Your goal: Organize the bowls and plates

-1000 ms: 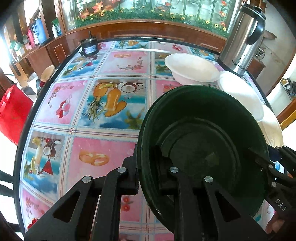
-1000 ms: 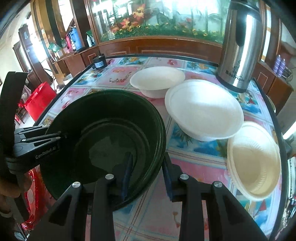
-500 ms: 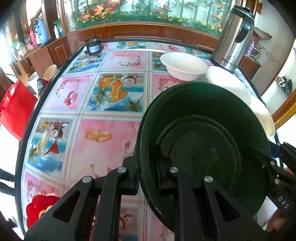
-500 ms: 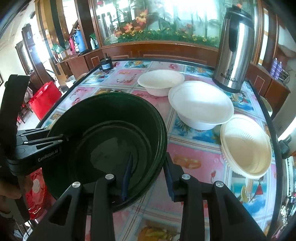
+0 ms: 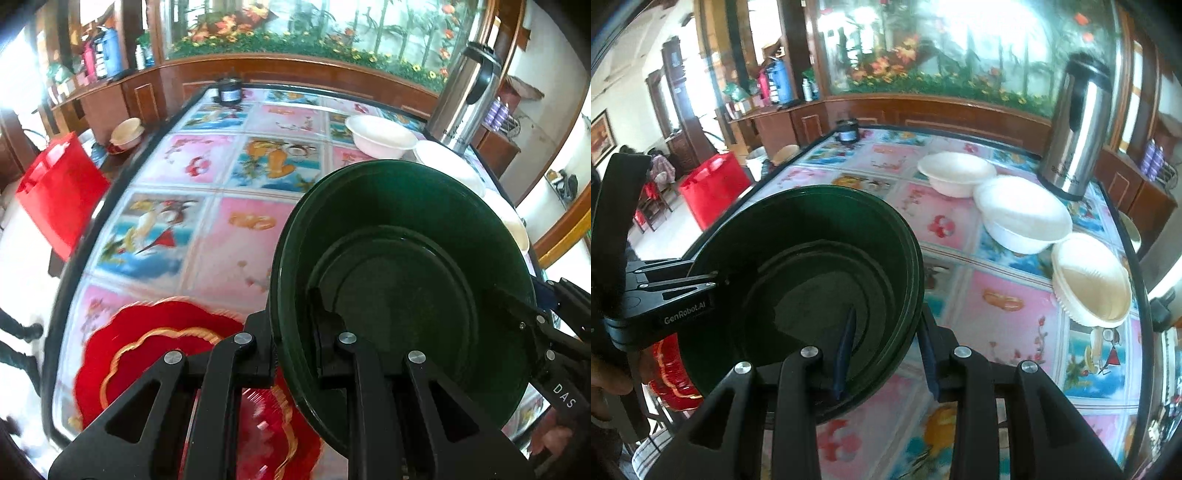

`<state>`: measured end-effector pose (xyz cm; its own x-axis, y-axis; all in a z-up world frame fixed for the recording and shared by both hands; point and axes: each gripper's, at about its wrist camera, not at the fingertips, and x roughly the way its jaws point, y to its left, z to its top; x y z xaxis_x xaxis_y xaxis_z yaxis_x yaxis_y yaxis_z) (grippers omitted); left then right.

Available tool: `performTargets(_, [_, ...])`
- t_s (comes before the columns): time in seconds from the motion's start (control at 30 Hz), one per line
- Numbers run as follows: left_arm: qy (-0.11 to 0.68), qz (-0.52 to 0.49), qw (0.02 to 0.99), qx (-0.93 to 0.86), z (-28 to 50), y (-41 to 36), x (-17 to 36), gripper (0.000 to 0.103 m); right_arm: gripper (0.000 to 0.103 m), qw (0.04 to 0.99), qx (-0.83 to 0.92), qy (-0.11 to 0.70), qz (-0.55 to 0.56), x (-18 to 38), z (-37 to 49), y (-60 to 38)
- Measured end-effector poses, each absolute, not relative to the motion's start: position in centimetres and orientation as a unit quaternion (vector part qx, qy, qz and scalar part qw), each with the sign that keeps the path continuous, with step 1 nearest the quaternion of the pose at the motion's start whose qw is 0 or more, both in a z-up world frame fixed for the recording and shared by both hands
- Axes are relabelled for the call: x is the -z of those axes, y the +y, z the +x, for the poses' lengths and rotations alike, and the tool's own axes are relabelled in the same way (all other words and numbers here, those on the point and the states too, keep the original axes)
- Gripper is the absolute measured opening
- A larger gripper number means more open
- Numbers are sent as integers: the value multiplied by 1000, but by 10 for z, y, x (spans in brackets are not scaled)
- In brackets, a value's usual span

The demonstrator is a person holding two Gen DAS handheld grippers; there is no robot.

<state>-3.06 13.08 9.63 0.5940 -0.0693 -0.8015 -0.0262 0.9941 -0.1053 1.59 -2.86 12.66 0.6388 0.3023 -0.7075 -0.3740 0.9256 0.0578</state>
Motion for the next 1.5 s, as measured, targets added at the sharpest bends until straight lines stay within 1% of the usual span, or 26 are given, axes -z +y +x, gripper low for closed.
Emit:
performTargets(0.23, [436,-71,897,-21,-73,177,-108,13,35,898,-230,368,-74,-132,-8,18])
performTargets(0.3, [433,-75,898,-31,-83,188,-108,13,38,894,-241,368,-83,-130,-11,31])
performTargets(0.37, [431,-79,898,-43,-94,200,-106,13,40,891,-252,368,-91,-128,-14,43])
performTargets(0.53, [434,-90,894,-65,-111,224,-93,14,40,878,-275,375,-110,-116,-17,71])
performTargets(0.83, [454,-114,879,-90,-119,250,-52,14,40,857,-292,400,-139,-87,-19,104])
performTargets(1.1, [445,-101,884,-103,-123,250,-41,14,40,846,-297,417,-147,-75,-21,111])
performTargets(1.23, [448,-112,880,-111,-122,258,-37,14,41,839,-307,425,-145,-72,-24,113])
performTargets(1.33, [443,-118,882,-112,-124,261,-37,14,47,832,-322,433,-127,-71,-25,112])
performTargets(1.4, [439,-108,884,-118,-125,260,-39,18,59,834,-322,430,-124,-74,-28,110])
performTargets(1.47, [434,-100,887,-122,-126,258,-41,21,64,836,-324,428,-117,-77,-29,107])
performTargets(1.5, [431,-102,888,-123,-127,259,-43,23,64,837,-322,427,-115,-79,-30,104])
